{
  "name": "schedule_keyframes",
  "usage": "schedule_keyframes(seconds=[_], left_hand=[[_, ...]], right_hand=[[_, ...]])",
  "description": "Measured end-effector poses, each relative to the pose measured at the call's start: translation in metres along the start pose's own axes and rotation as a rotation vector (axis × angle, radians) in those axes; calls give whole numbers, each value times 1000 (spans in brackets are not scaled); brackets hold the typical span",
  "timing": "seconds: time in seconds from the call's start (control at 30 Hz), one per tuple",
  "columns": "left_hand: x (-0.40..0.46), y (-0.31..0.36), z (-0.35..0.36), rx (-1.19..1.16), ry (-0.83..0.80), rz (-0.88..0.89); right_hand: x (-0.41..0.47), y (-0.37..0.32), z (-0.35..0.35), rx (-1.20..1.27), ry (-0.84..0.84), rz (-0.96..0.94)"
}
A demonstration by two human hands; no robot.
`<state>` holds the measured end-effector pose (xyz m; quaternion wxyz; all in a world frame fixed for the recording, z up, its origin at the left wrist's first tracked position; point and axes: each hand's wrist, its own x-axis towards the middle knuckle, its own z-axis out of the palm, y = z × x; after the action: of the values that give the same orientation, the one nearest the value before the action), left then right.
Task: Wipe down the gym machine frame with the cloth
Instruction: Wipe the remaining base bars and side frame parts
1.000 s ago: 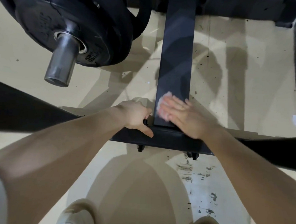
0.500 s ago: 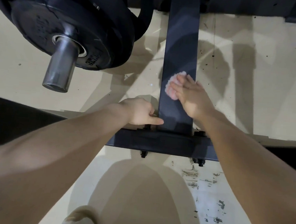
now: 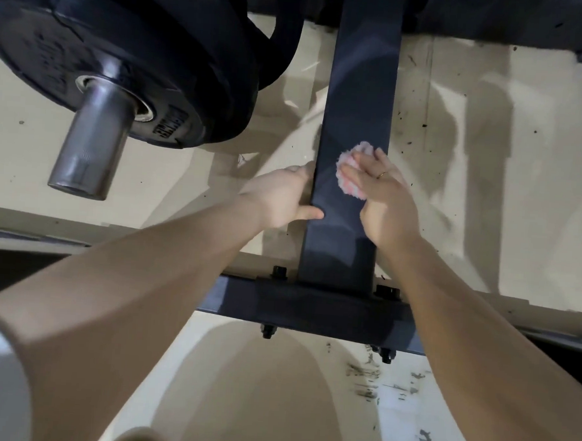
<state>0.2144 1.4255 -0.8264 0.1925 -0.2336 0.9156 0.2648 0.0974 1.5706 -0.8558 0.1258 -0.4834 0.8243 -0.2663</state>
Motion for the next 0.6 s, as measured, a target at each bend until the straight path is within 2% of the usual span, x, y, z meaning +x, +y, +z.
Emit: schedule_keyframes(seconds=[0.13,0.2,0.37,0.5,0.6], left_hand=[[7,1,-1,-89,-19,1],[9,0,0,-94,-28,-12],[10,1,-4,-67,-49,-10],[14,2,-13,-30,-69,29],[21,3,-21,69,-86,50]], right_hand=[[-8,2,-5,-156,-114,-101],[3,9,-13,-93,-155,-45],[21,-4,-15,-143,-146,17],[1,-4,-7,-101,-185,-42],[41,10,-13,-159,-144,-21]])
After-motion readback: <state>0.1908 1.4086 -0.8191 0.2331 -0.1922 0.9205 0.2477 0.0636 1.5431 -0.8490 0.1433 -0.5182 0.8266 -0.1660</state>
